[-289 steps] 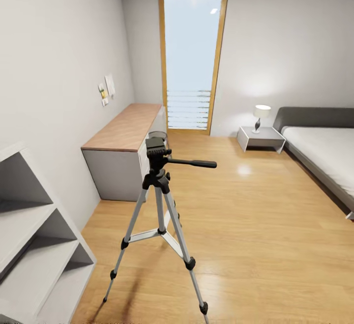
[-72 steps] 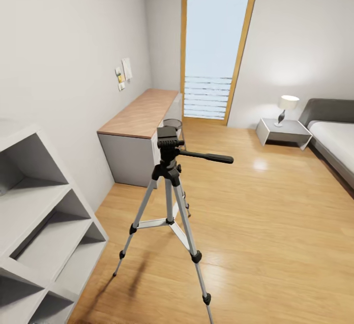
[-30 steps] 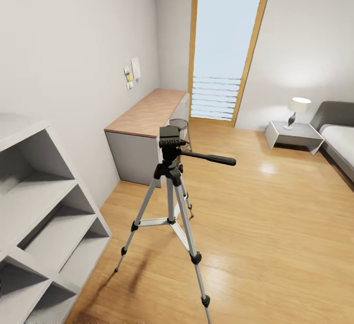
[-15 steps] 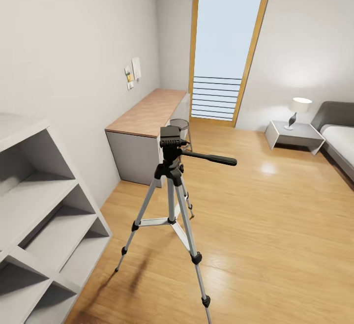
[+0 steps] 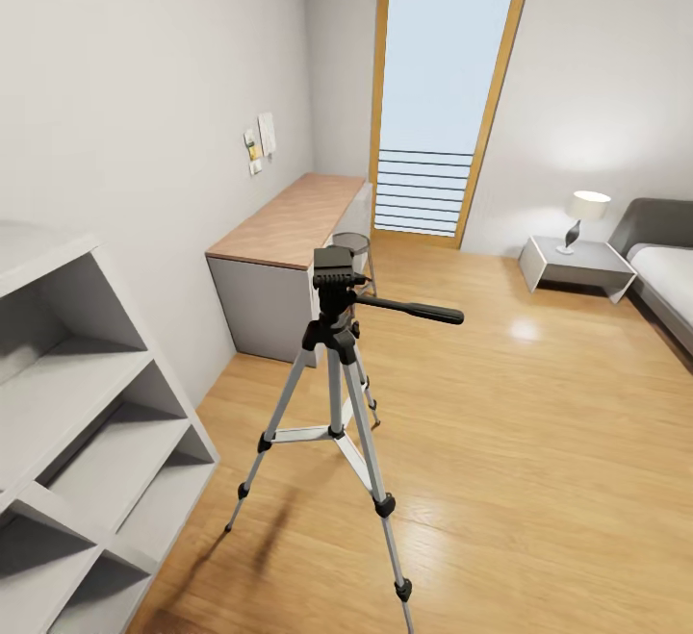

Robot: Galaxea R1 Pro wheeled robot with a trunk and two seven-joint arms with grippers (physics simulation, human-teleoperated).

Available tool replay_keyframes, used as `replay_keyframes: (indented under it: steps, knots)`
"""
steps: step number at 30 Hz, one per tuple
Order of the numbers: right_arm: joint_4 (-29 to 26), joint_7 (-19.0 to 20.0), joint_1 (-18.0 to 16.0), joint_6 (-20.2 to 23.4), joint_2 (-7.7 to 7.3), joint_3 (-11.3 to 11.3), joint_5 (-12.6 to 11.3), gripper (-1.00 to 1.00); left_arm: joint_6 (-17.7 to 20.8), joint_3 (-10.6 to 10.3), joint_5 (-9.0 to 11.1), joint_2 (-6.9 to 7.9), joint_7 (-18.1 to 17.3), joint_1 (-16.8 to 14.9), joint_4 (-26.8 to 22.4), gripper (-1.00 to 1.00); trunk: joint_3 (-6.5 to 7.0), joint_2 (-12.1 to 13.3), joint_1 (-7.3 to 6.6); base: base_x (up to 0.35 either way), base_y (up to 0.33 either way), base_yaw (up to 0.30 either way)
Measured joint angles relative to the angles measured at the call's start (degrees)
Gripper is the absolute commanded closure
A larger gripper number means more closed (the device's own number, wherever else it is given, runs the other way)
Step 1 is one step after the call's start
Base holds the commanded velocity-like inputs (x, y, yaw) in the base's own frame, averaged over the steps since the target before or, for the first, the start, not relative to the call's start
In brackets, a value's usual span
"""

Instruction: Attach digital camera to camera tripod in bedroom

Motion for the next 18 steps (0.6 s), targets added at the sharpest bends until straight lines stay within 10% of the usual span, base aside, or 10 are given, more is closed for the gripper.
replay_keyframes:
  steps: [18]
  knots:
    - [0.0, -0.1, 0.0, 0.2, 0.09, 0.0, 0.3, -1.00, 0.0, 0.0, 0.0, 0.00, 0.0, 0.0, 0.0, 1.00, 0.00, 0.0, 0.00, 0.000, 0.000, 0.000]
